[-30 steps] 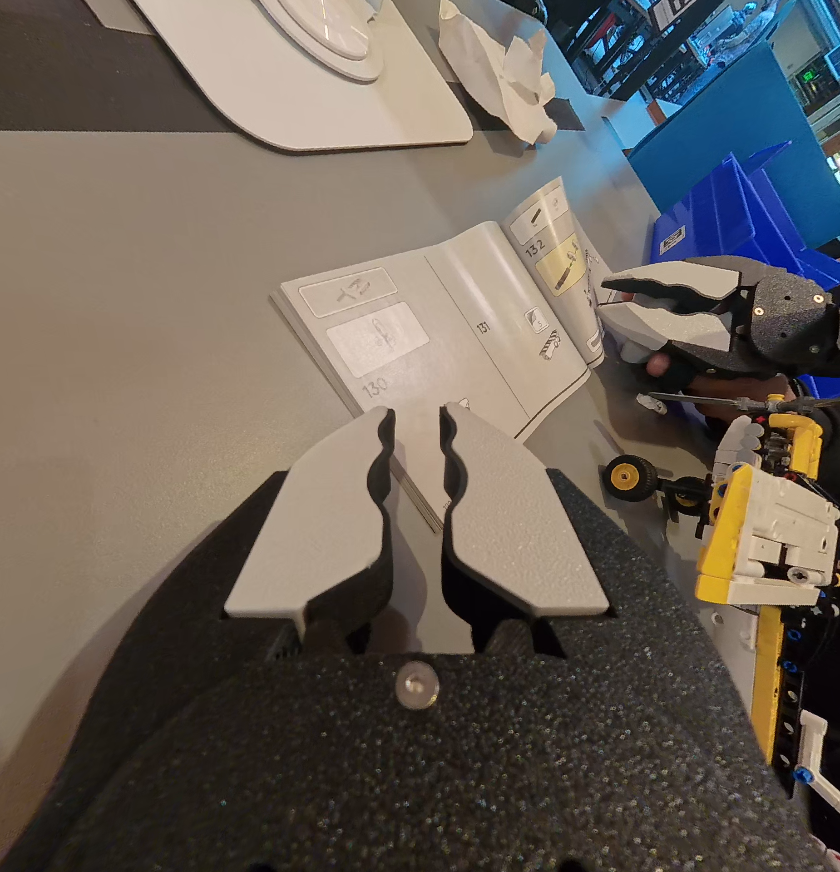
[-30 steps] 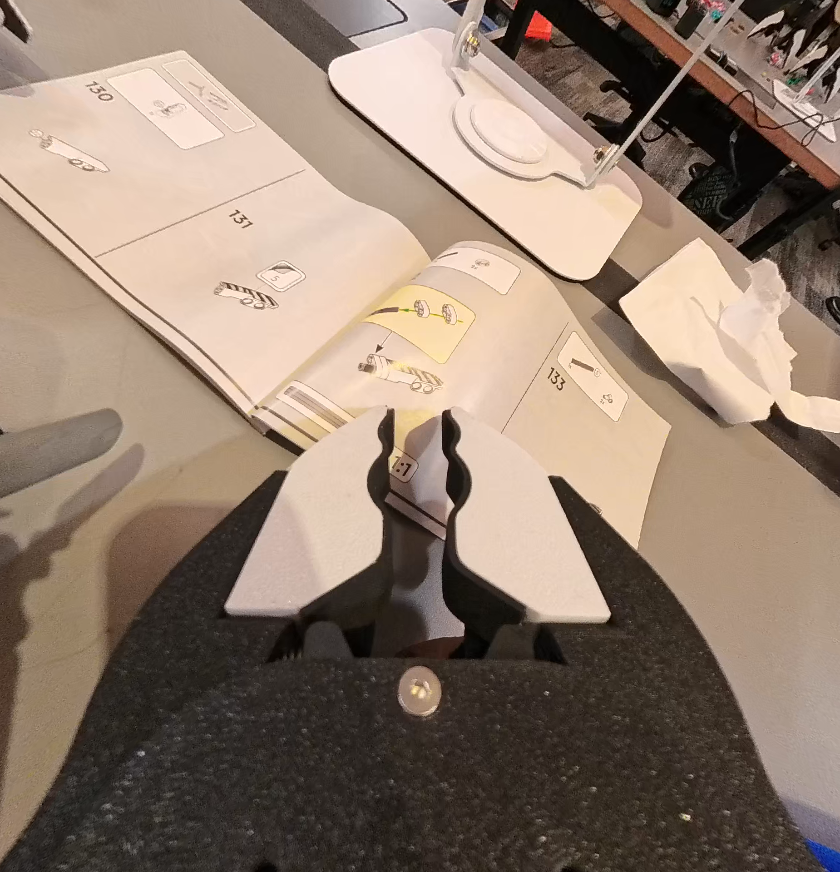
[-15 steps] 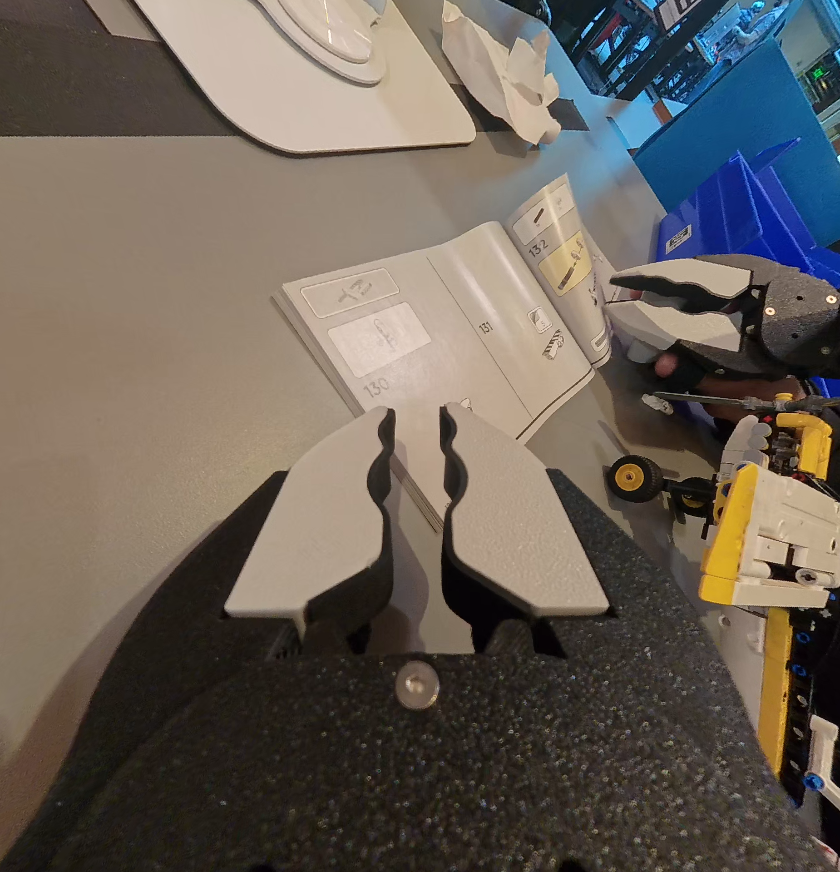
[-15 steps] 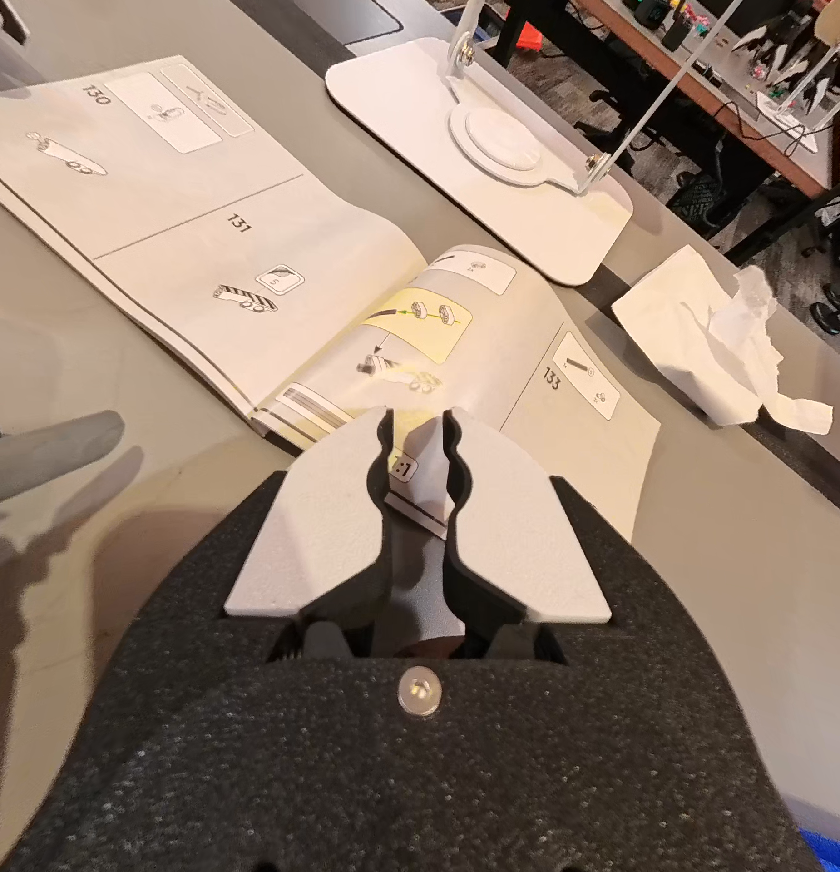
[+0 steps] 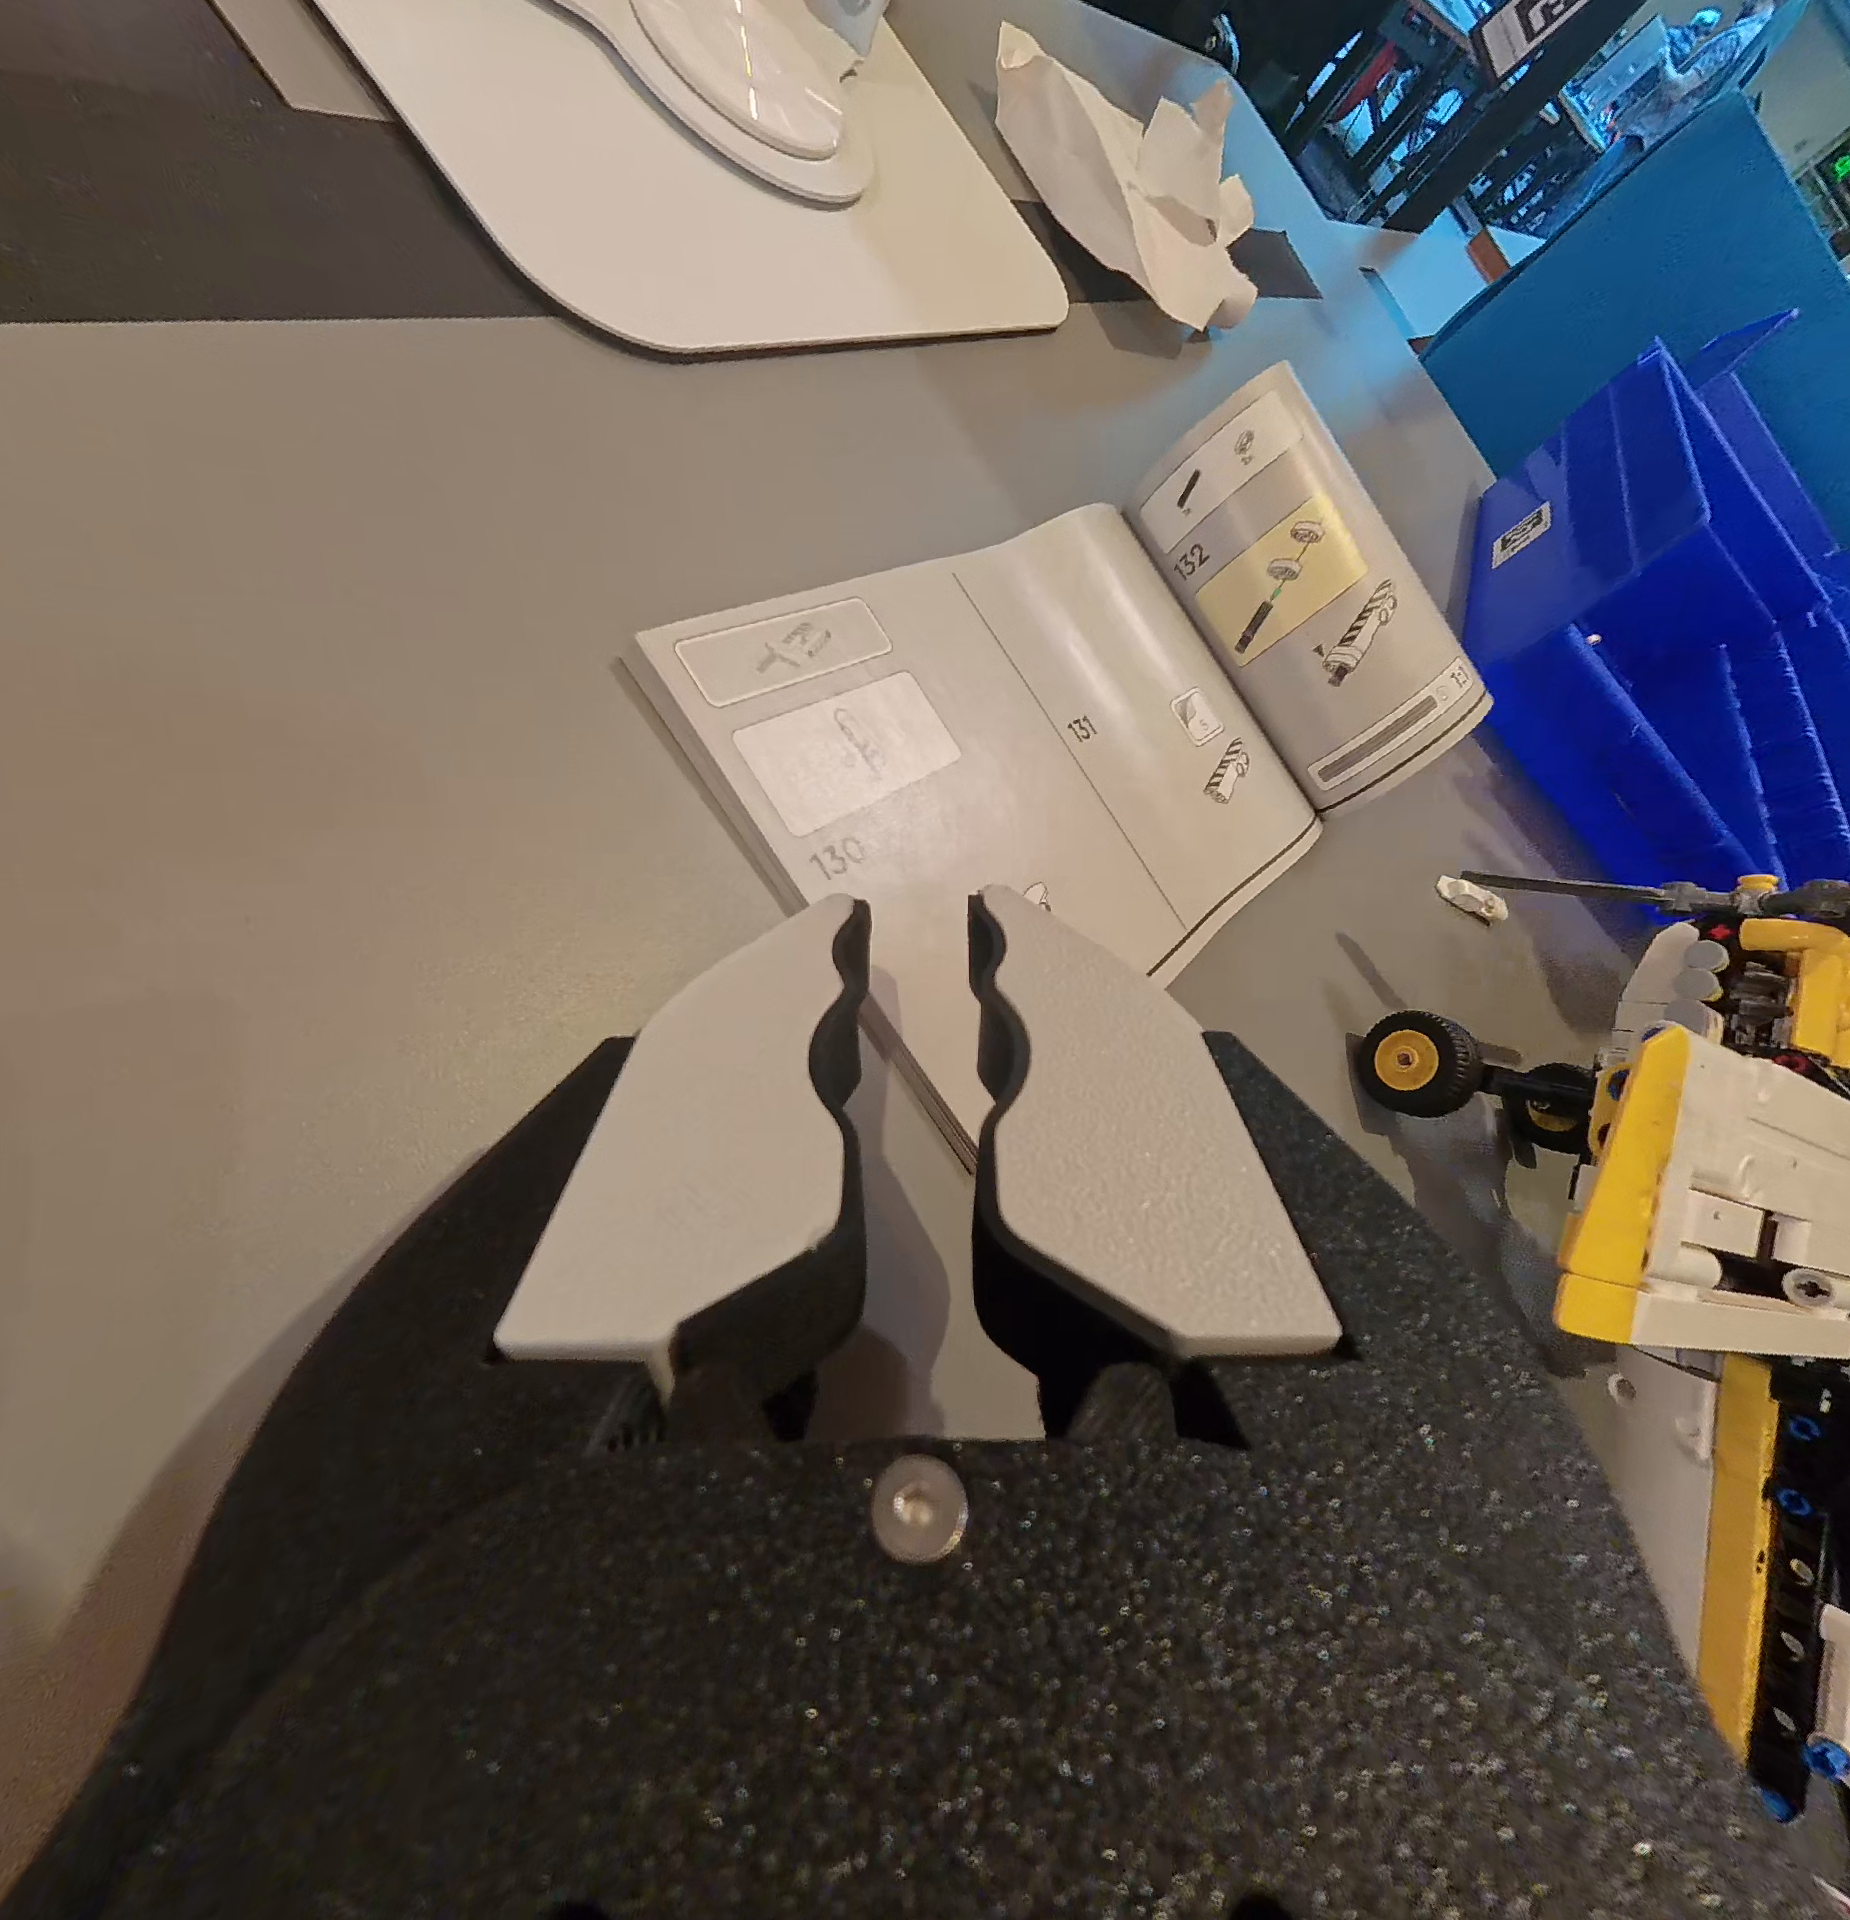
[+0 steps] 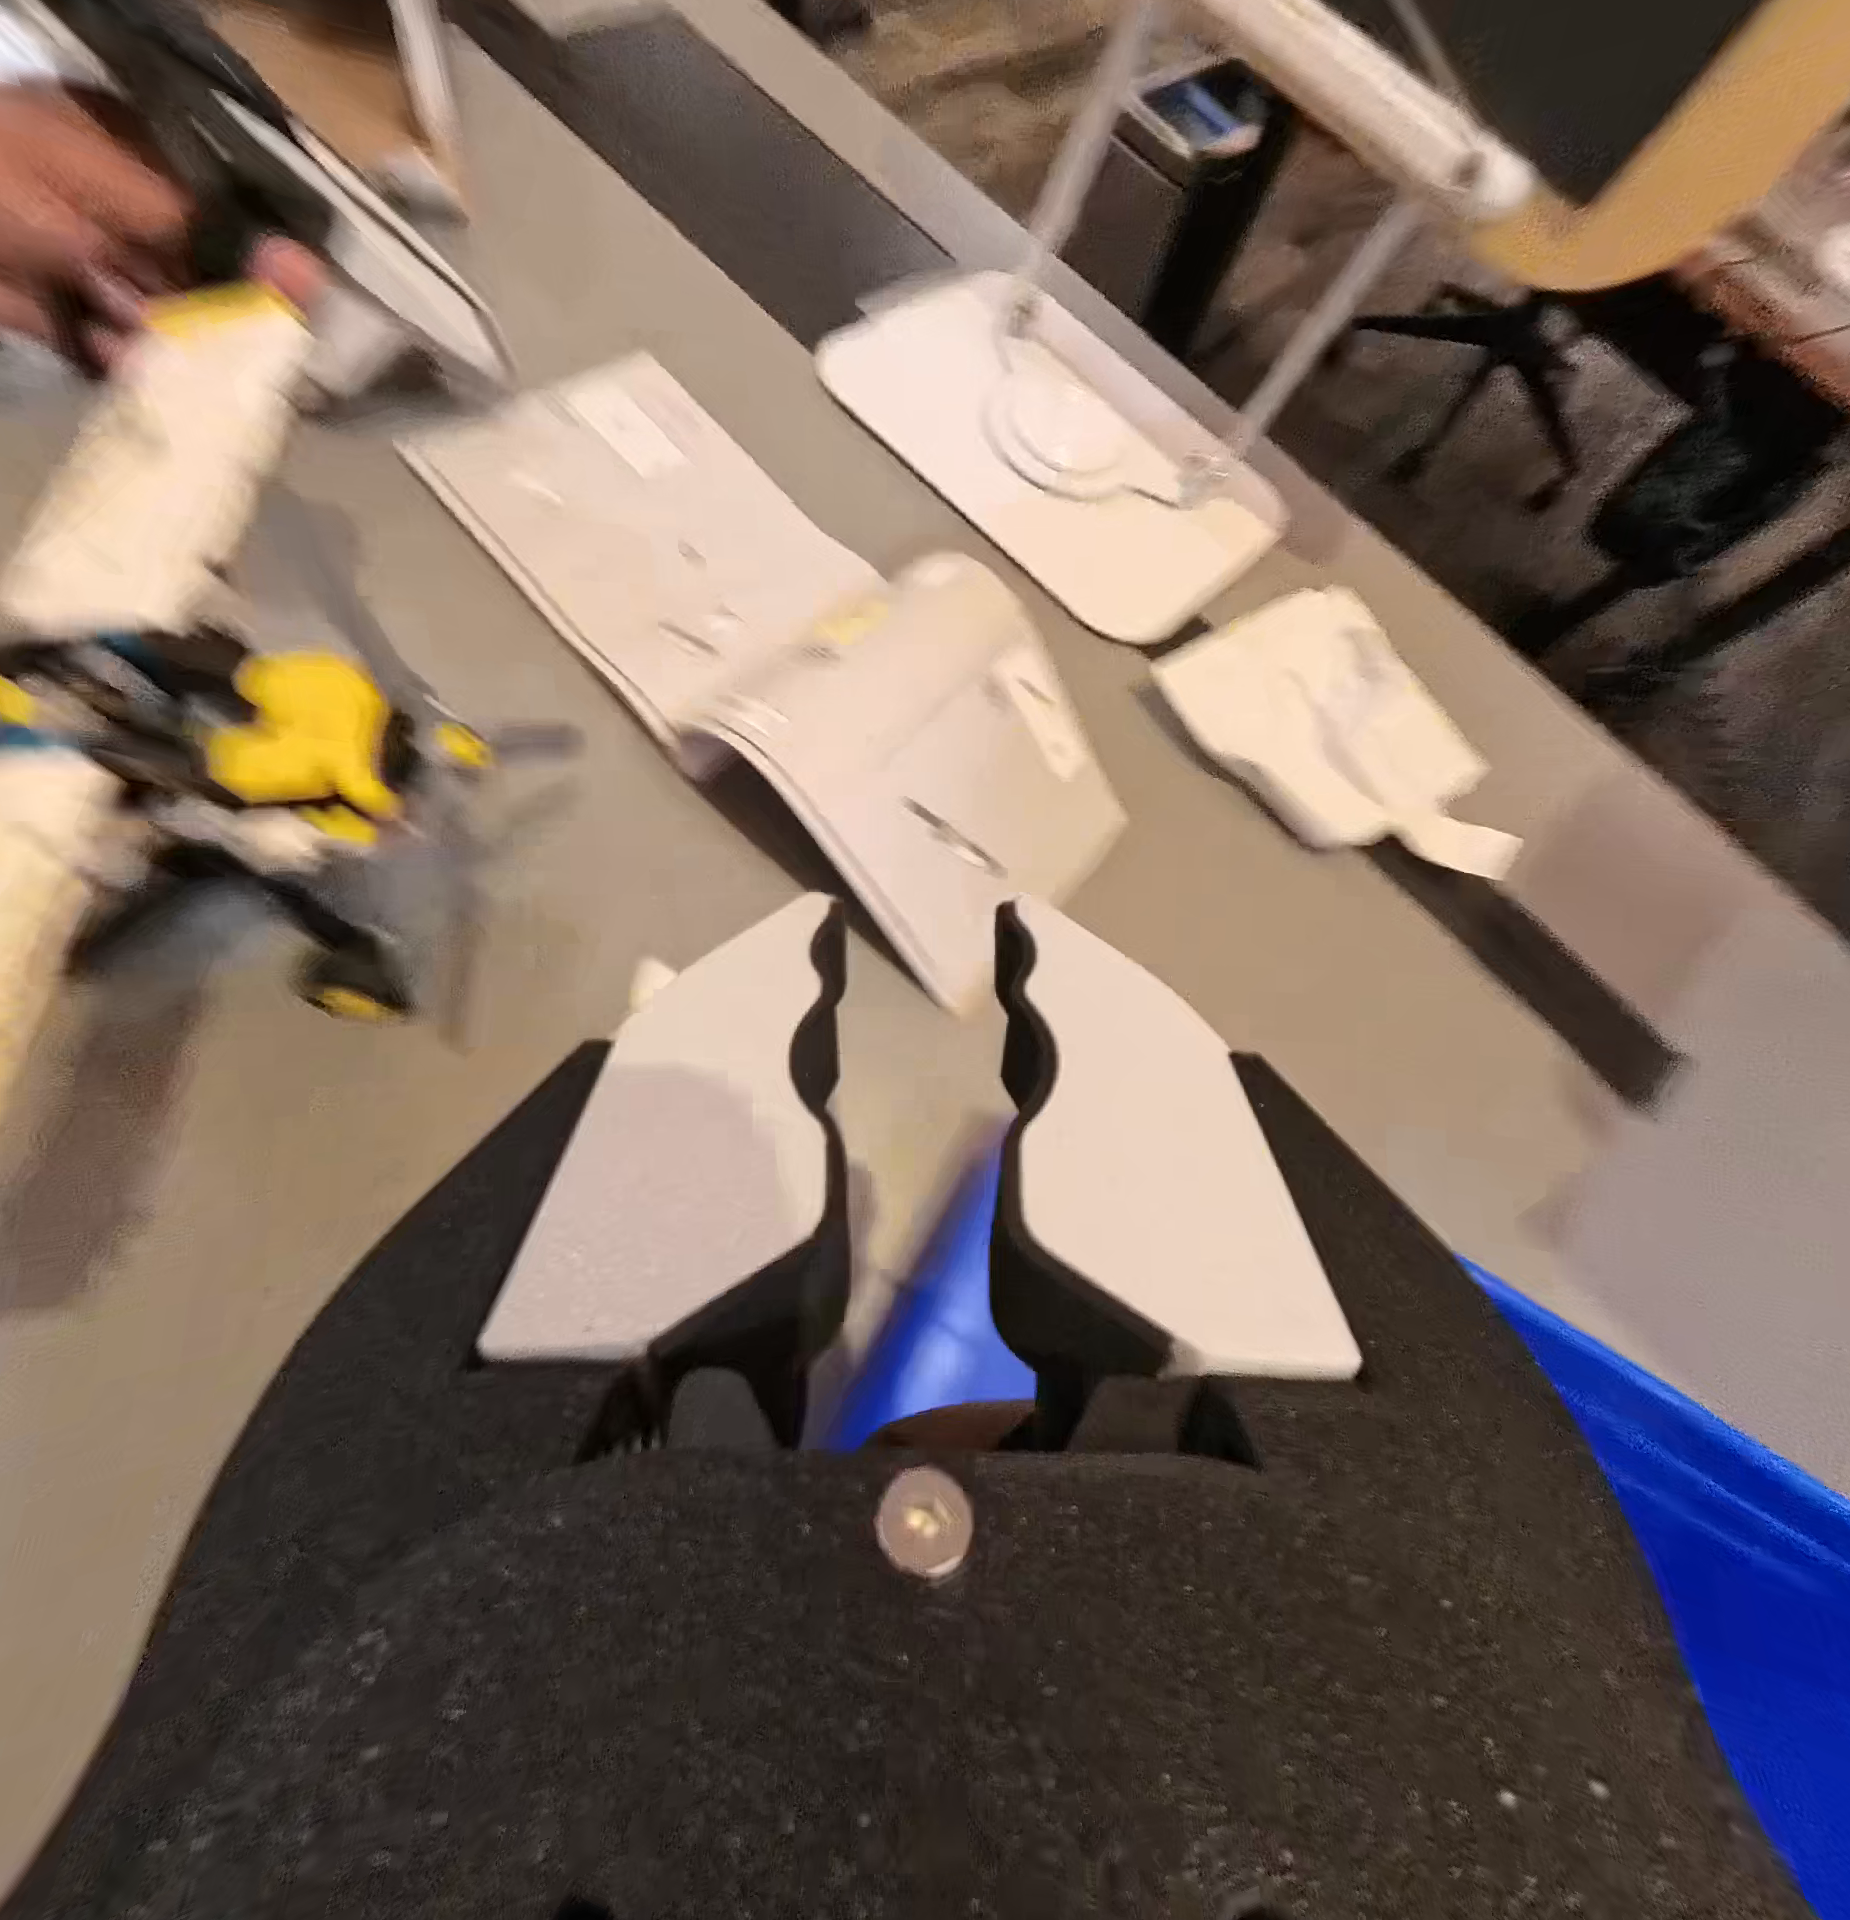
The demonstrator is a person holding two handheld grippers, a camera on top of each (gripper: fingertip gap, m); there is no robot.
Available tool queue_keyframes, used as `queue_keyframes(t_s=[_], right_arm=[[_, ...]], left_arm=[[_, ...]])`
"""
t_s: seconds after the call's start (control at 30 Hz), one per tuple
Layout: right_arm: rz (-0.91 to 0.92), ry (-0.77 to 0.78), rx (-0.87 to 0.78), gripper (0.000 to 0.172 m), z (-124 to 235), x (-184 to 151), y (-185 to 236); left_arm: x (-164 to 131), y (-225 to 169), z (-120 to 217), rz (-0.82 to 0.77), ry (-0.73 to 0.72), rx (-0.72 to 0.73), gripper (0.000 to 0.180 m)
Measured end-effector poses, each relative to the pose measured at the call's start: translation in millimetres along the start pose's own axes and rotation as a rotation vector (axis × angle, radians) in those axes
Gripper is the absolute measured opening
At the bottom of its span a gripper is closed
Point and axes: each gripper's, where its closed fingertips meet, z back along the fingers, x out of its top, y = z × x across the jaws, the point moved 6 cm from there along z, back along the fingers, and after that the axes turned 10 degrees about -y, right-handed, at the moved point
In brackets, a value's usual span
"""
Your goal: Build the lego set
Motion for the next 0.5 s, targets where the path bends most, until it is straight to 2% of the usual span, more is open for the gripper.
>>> queue_keyframes(t_s=[0.1,0.17,0.27,0.37,0.5], right_arm=[[0.202,0.179,-0.036,0.022,27.7,-42.0,-59.6],[0.330,0.346,0.075,0.020,40.3,-86.2,-87.4],[0.447,0.530,0.292,0.017,52.6,-145.8,-103.3],[0.487,0.580,0.401,0.016,49.7,-174.9,-107.2],[0.485,0.588,0.490,0.016,46.3,-187.9,-111.8]], left_arm=[[-0.2,-0.1,-0.1,-0.002,0.001,0.000,0.018],[-0.3,-0.2,-0.2,-0.003,0.003,0.001,0.018],[-0.4,-0.3,-0.2,-0.006,0.003,0.004,0.018],[-0.4,0.0,-0.2,-0.006,0.001,0.009,0.018],[-0.2,0.2,0.6,-0.008,-0.007,0.016,0.018]])
